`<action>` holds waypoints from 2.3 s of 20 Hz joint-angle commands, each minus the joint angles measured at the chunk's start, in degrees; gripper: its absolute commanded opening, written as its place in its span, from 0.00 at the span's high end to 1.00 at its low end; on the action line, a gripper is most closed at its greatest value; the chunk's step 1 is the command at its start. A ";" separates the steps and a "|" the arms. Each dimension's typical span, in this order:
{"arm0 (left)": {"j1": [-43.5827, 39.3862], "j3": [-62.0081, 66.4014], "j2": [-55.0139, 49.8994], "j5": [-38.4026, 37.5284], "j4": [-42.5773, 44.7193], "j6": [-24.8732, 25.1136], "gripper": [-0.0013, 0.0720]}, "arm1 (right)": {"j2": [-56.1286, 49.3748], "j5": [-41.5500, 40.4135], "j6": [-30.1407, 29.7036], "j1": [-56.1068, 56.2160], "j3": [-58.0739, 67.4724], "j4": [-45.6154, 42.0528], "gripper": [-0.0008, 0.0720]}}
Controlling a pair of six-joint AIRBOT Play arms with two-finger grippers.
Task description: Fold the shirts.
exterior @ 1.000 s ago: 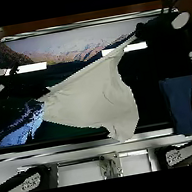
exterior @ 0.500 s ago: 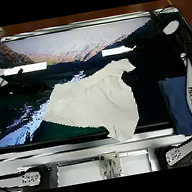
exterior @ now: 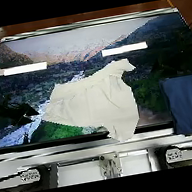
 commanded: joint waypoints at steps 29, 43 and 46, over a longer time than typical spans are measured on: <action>-5.16 -7.26 10.60 13.07 -6.25 12.46 0.93 | 1.40 -22.43 4.35 15.28 -39.54 2.71 0.30; -5.16 32.28 38.47 29.68 -22.01 12.09 0.93 | 33.46 -31.65 -3.34 16.90 10.38 0.52 0.90; -5.16 42.88 43.34 34.73 -21.99 12.07 0.93 | 38.86 -33.24 2.38 16.90 27.12 -8.74 0.90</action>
